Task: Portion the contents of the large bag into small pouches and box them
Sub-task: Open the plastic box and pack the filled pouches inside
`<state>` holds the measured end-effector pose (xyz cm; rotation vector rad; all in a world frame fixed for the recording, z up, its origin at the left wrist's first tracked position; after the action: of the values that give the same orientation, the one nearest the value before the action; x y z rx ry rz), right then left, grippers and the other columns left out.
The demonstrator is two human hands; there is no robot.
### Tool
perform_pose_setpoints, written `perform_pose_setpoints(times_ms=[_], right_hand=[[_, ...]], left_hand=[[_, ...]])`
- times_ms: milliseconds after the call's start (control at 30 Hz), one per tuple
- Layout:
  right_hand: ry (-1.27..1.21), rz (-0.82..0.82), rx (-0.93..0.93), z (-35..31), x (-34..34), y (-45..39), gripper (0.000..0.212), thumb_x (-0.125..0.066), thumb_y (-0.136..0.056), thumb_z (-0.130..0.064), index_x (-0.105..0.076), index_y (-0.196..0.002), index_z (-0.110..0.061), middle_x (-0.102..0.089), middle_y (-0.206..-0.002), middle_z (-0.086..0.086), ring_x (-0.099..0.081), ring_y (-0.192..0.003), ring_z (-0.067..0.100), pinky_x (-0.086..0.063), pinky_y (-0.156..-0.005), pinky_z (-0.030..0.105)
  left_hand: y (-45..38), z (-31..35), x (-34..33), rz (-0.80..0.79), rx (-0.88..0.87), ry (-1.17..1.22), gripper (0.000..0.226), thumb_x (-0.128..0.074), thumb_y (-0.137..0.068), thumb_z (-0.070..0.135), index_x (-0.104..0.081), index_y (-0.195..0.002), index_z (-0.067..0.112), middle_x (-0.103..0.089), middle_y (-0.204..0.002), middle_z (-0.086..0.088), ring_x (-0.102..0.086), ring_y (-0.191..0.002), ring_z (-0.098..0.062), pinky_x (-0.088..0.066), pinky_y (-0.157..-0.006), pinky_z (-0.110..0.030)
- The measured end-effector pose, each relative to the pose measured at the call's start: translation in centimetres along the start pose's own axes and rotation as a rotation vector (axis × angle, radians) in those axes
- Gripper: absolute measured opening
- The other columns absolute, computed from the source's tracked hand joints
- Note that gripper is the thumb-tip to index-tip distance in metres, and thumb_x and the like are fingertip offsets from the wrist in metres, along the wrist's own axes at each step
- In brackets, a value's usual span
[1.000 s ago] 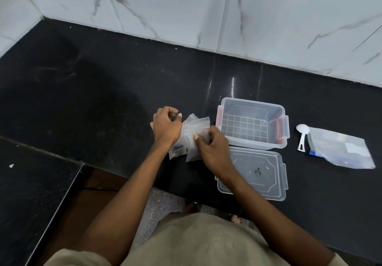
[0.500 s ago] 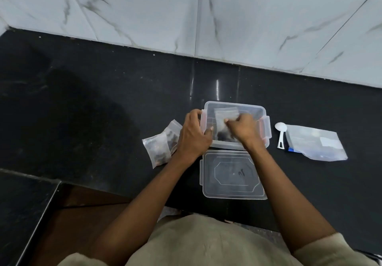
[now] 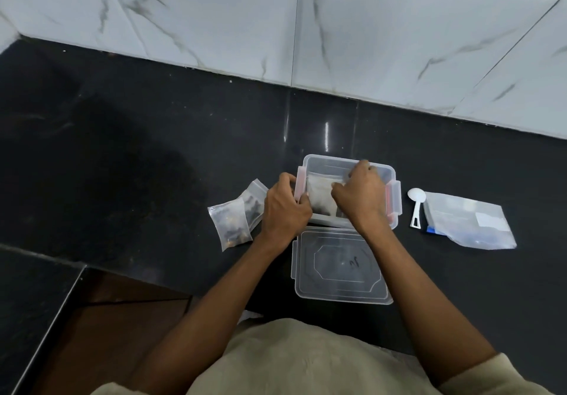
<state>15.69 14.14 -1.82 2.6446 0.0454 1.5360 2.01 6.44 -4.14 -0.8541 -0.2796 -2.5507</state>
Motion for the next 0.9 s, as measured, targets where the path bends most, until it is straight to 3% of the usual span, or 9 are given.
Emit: perform_pose_setpoints(times_ms=[100,167,233,333,433,567,667,767,900], right_hand=[[-0.121,-0.259,0.073,0.2,-0.9,-0.4,0.011,-0.072,-0.085,-0.012,-0.062,-0.091,-0.014,-0.069,-0.094,0.006,-0.067,-0.082,0.026,-0.056,-0.072,0.036],[-0.120,-0.527,0.071,0.2,-1.7,-0.6,0.020,-0.072,-0.086,-0.012,-0.069,-0.106,-0.010,-0.072,-0.103,0.011,-0.069,-0.089,0.028,-0.059,-0.086,0.042],[-0.143,-0.629,0.049,0.1,-2.1,-1.0,0.032,-0.069,-0.087,-0.009,-0.068,-0.119,-0.005,-0.071,-0.108,0.014,-0.069,-0.096,0.032,-0.058,-0.093,0.048],[-0.080,-0.587,0.097,0.0,-2.5,-1.1,0.035,-0.067,-0.089,-0.009,-0.066,-0.124,-0.004,-0.070,-0.117,0.015,-0.067,-0.099,0.029,-0.057,-0.093,0.043],[-0.033,-0.240,0.240,-0.9,-2.3,0.4,0.029,-0.065,-0.088,-0.011,-0.070,-0.117,-0.006,-0.070,-0.115,0.013,-0.066,-0.101,0.028,-0.055,-0.090,0.039],[-0.266,0.096,0.500,-3.6,-2.0,5.3,0.013,-0.061,-0.085,-0.002,-0.066,-0.096,-0.008,-0.064,-0.097,0.006,-0.059,-0.085,0.022,-0.051,-0.071,0.032],[-0.359,0.041,0.679,-5.9,-2.7,9.0,0.012,-0.059,-0.083,0.001,-0.064,-0.091,-0.006,-0.059,-0.091,0.006,-0.055,-0.078,0.019,-0.046,-0.066,0.026],[-0.314,-0.118,0.684,-7.3,-5.2,11.3,0.018,-0.059,-0.083,-0.002,-0.066,-0.099,-0.006,-0.062,-0.097,0.009,-0.059,-0.081,0.022,-0.051,-0.070,0.031],[-0.149,-0.417,0.508,-7.8,-8.6,11.5,0.053,-0.062,-0.087,-0.009,-0.049,-0.138,0.000,-0.054,-0.130,0.016,-0.055,-0.116,0.033,-0.045,-0.098,0.039]], left_hand=[[0.0,0.0,0.0,0.004,0.003,0.004,0.024,-0.070,-0.089,0.024,-0.055,-0.103,0.015,-0.069,-0.097,-0.004,-0.064,-0.084,-0.019,-0.044,-0.069,-0.027],[0.1,0.0,0.0,0.008,0.002,0.005,0.021,-0.070,-0.089,0.023,-0.056,-0.101,0.013,-0.069,-0.095,-0.004,-0.062,-0.082,-0.018,-0.041,-0.067,-0.026],[0.1,0.1,0.2,0.006,0.006,0.012,0.020,-0.070,-0.089,0.023,-0.056,-0.100,0.014,-0.069,-0.094,-0.003,-0.061,-0.080,-0.016,-0.042,-0.067,-0.025],[0.1,0.0,0.6,-0.031,0.012,0.026,0.020,-0.069,-0.091,0.027,-0.055,-0.101,0.016,-0.069,-0.095,-0.001,-0.063,-0.082,-0.016,-0.050,-0.070,-0.031],[0.1,-0.3,1.1,-0.083,0.016,0.062,0.020,-0.062,-0.095,0.037,-0.055,-0.105,0.022,-0.067,-0.100,0.006,-0.063,-0.087,-0.013,-0.054,-0.079,-0.035],[0.3,-2.3,3.5,0.218,0.030,0.214,0.017,-0.061,-0.090,0.025,-0.060,-0.106,0.018,-0.061,-0.101,0.002,-0.059,-0.092,-0.016,-0.051,-0.088,-0.040],[0.2,-5.4,6.4,0.396,0.189,0.029,0.034,-0.065,-0.082,0.015,-0.059,-0.115,0.016,-0.057,-0.115,0.000,-0.052,-0.110,-0.022,-0.045,-0.098,-0.044],[-0.1,-8.6,8.8,0.271,0.451,-0.235,0.049,-0.065,-0.080,0.019,-0.057,-0.128,0.017,-0.051,-0.134,-0.009,-0.043,-0.127,-0.031,-0.033,-0.106,-0.048],[0.4,-11.0,9.9,0.114,0.436,-0.391,0.017,-0.065,-0.084,0.020,-0.072,-0.099,0.026,-0.059,-0.117,-0.007,-0.050,-0.116,-0.030,-0.032,-0.100,-0.046]])
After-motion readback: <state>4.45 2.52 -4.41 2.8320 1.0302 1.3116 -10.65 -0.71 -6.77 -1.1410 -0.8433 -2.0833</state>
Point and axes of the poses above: each hand's wrist, its own y-axis away from the middle knuckle, its own x-axis out of the back of the hand, z = x × y, the point moved 1 cm from there along -y, towards the middle knuckle
